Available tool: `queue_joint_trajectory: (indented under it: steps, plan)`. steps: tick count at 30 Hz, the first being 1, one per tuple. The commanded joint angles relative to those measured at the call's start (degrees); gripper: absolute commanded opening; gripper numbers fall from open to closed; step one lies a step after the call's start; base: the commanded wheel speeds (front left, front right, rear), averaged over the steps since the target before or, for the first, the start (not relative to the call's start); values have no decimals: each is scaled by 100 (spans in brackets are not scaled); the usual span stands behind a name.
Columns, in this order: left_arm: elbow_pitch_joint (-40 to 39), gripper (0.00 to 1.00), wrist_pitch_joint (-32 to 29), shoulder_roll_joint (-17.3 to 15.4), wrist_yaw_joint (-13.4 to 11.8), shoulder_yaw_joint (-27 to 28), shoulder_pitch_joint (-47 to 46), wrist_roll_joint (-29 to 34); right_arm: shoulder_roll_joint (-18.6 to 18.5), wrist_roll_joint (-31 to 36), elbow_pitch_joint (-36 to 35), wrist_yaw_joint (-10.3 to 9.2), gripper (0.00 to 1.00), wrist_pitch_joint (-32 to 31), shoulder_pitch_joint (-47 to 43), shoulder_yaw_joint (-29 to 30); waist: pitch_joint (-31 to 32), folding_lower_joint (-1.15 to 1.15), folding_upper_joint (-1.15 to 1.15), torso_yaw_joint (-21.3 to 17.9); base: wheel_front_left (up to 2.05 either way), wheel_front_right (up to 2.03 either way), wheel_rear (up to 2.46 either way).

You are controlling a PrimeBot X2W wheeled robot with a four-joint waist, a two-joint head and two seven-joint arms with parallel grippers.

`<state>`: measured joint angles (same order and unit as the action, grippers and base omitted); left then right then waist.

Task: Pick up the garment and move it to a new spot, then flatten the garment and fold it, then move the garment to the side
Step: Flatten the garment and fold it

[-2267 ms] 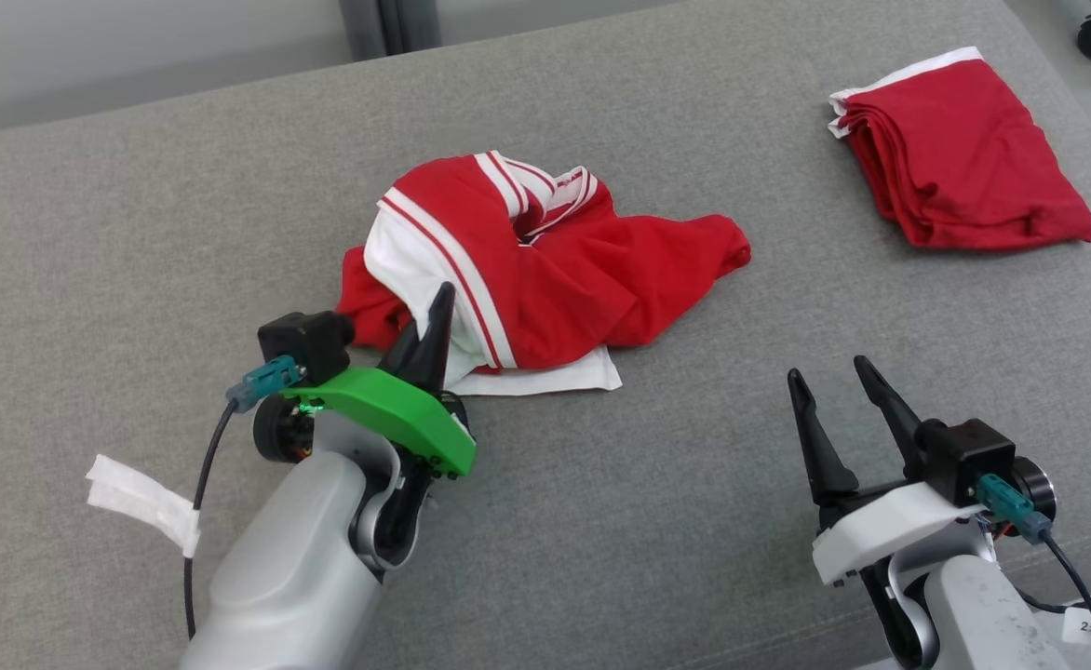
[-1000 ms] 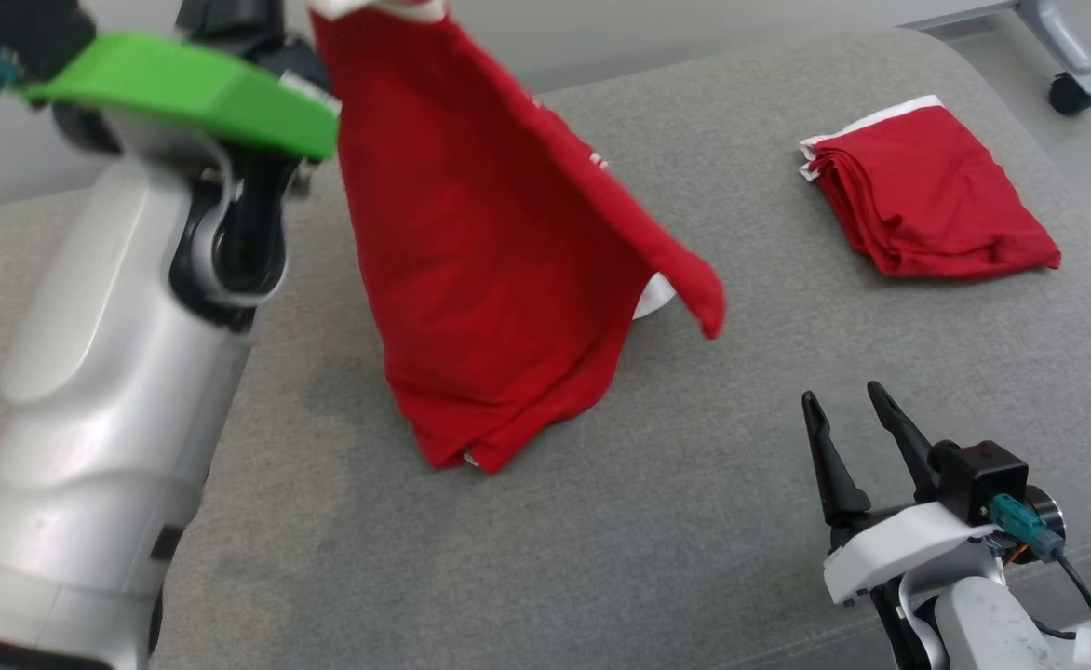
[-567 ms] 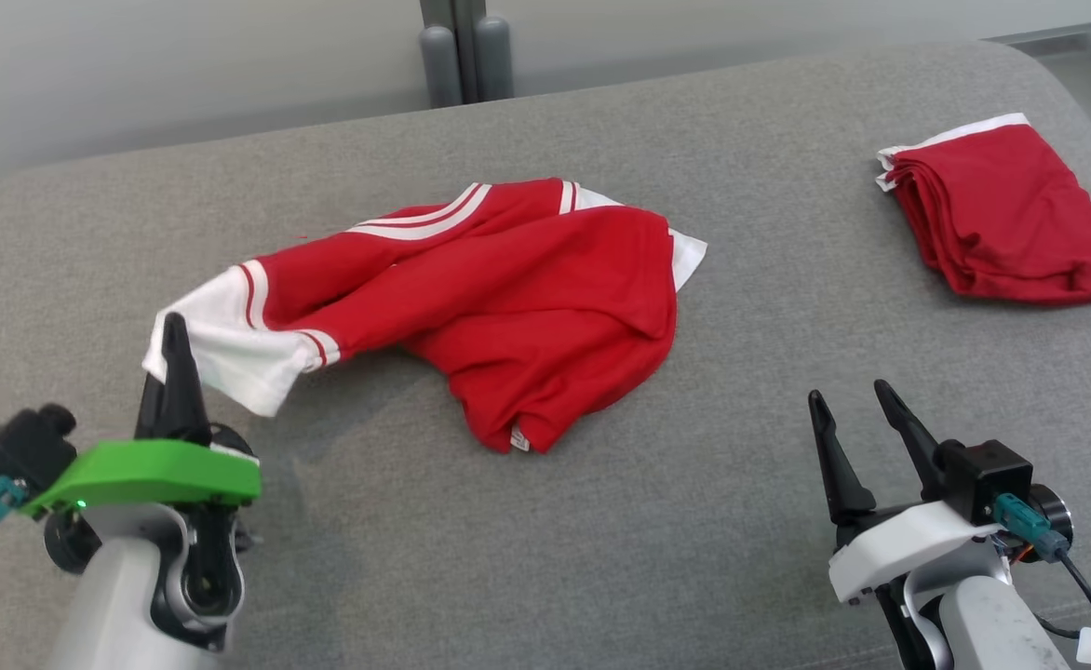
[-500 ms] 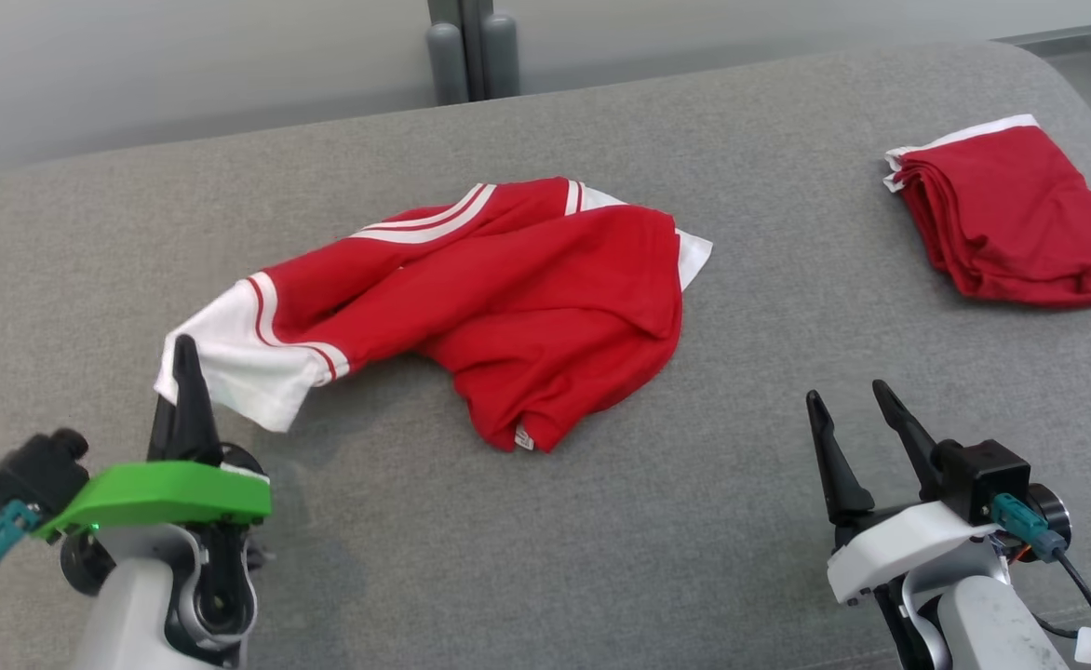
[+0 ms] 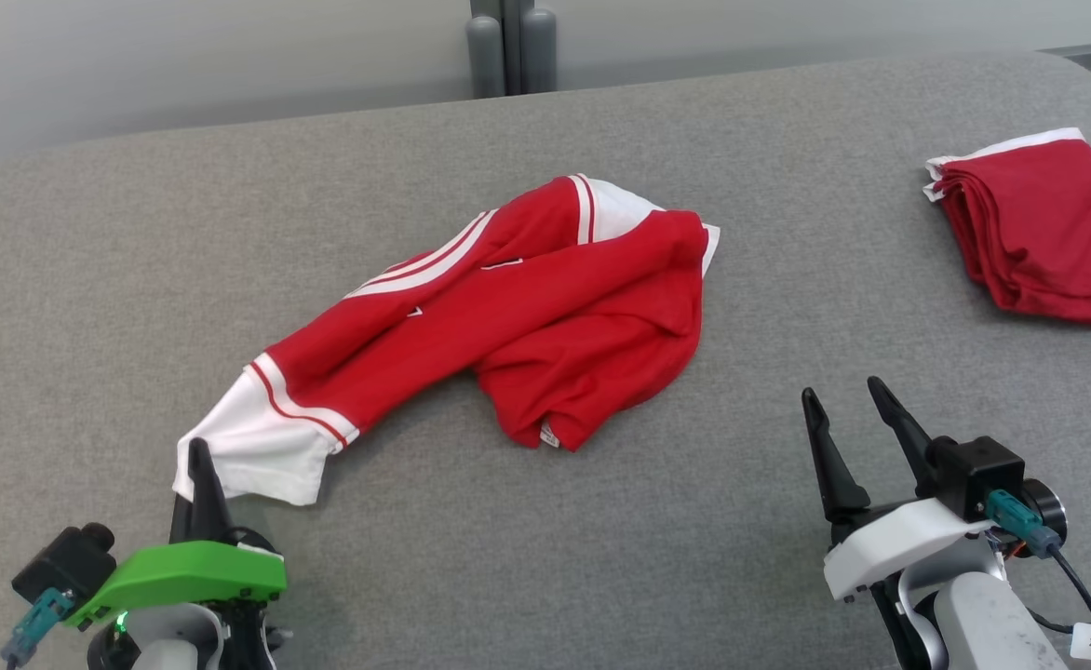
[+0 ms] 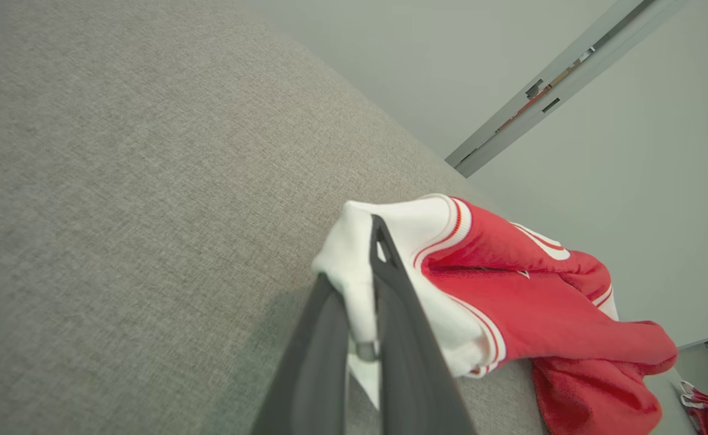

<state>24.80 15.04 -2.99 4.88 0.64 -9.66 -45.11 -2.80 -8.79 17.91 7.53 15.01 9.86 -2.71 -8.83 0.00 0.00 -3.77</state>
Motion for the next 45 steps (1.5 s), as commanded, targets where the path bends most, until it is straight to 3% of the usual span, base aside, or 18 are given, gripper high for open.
queue_joint_trajectory:
  steps: [1, 2, 3, 4, 5, 18, 30, 36, 45]
  plan:
    - [78, 0, 19, -11, 28, 51, 103, 94, -20, 30, 16, -9, 100, 24, 8, -1, 1, 0, 0, 23, 0, 0, 0]
    - [114, 8, 19, -7, 51, 56, 114, 102, -20, 32, 21, -9, 100, 24, 13, 4, 3, 0, 0, 33, 0, 0, 0]
    - [163, 40, 19, -2, 74, 36, 136, 143, -20, 44, 29, -9, 100, 24, 21, 8, 9, 0, 0, 46, 0, 0, 0]
    - [198, 81, 19, 2, 86, 10, 151, 147, -19, 52, 35, -9, 100, 24, 28, 13, 14, 0, 0, 55, 0, 0, 0]
    - [222, 100, 19, 1, 110, -8, 167, 133, -20, 64, 43, -9, 100, 24, 35, 18, 25, 0, 0, 67, 0, 0, 0]
    - [-329, 100, 18, 0, 215, 50, 500, 806, -20, 144, 125, -9, 100, 24, -137, 122, 377, 0, 0, 213, 0, 0, 0]
    - [-856, 100, 19, -4, 270, -714, 714, 1906, -20, 376, 269, -9, 100, 24, -54, 239, 554, 0, 0, 499, 0, 0, 0]
    - [-919, 100, 18, -2, 264, -910, 595, 1991, -18, 776, 725, -9, 100, 18, 463, 356, 340, 0, 0, 826, 0, 0, 0]
    - [-911, 100, 19, -1, 265, -1016, 341, 1885, -25, 1842, 2020, -9, 100, 18, 1433, 528, -120, 0, 0, 1358, 0, 0, 0]
